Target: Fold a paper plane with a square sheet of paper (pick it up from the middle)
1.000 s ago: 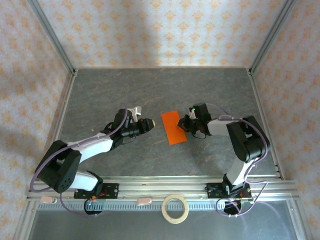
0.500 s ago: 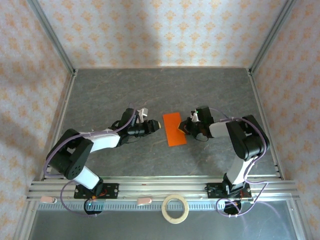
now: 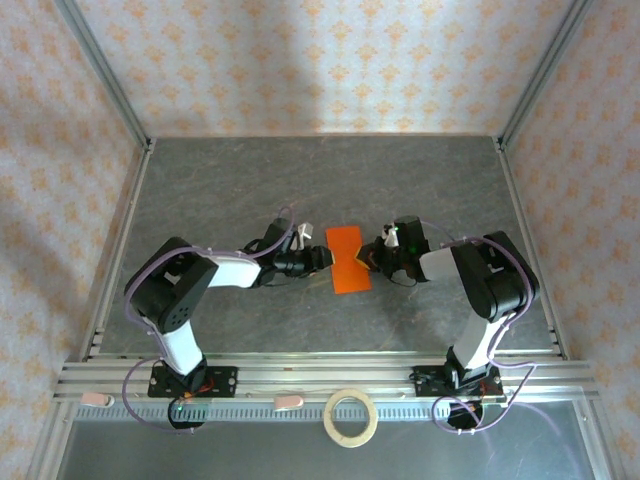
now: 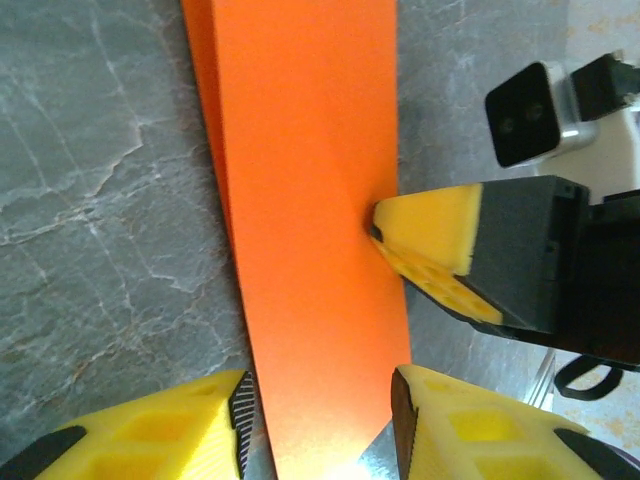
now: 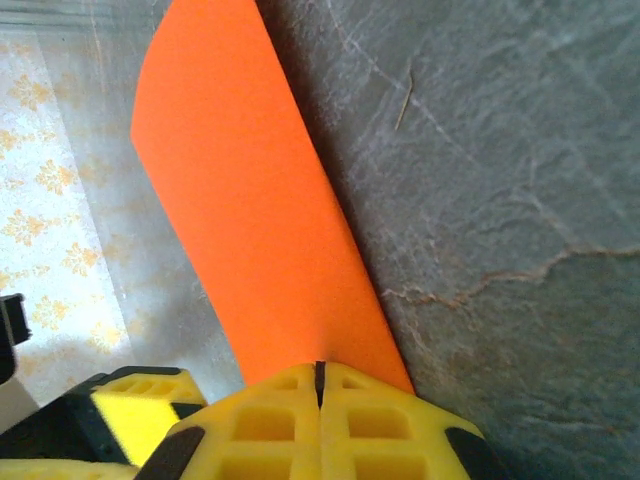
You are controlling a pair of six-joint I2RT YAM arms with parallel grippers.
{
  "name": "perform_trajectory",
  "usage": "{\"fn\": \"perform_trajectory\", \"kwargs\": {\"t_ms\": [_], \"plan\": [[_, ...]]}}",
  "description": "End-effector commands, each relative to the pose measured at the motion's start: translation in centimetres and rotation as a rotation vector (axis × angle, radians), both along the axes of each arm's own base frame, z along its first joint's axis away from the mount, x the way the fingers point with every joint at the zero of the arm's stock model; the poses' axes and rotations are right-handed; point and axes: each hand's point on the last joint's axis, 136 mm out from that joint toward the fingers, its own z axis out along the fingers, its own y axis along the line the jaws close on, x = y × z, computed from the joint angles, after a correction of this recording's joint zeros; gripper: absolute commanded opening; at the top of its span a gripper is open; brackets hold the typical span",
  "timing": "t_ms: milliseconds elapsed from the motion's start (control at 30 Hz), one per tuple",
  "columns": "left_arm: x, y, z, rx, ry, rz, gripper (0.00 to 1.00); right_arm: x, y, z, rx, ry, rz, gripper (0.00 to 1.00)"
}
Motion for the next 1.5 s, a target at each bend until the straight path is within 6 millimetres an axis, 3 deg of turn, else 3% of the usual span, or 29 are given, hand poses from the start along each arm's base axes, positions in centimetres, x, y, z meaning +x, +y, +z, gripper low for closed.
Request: {"fn": "perform_trajectory", "kwargs": {"t_ms": [0, 300, 633, 867, 1467], "plan": [[0.4, -0.8, 0.2, -0.011, -0.004, -0.008, 0.43, -1.8, -0.9, -2.3, -0.037, 0.097, -0.02, 0.03], [0.4, -1.1, -1.4, 0.037, 0.057, -0.012, 0.38, -2.1, -1.1, -2.7, -0.046, 0.108, -0.032, 0.03], [0.5, -1.0, -2.7, 0.1, 0.137, 0.01, 0.41, -2.1, -1.2, -2.7, -0.048, 0.11, -0.035, 0.04], [0.9, -1.9, -1.8, 0.072, 0.146, 0.003, 0.4, -2.2, -1.3, -2.9, -0.05, 0.114, -0.04, 0.04], [0.9, -2.2, -0.3, 0.024, 0.122, 0.007, 0.27, -2.2, -1.4, -2.6, -0.046, 0.113, -0.049, 0.05]]}}
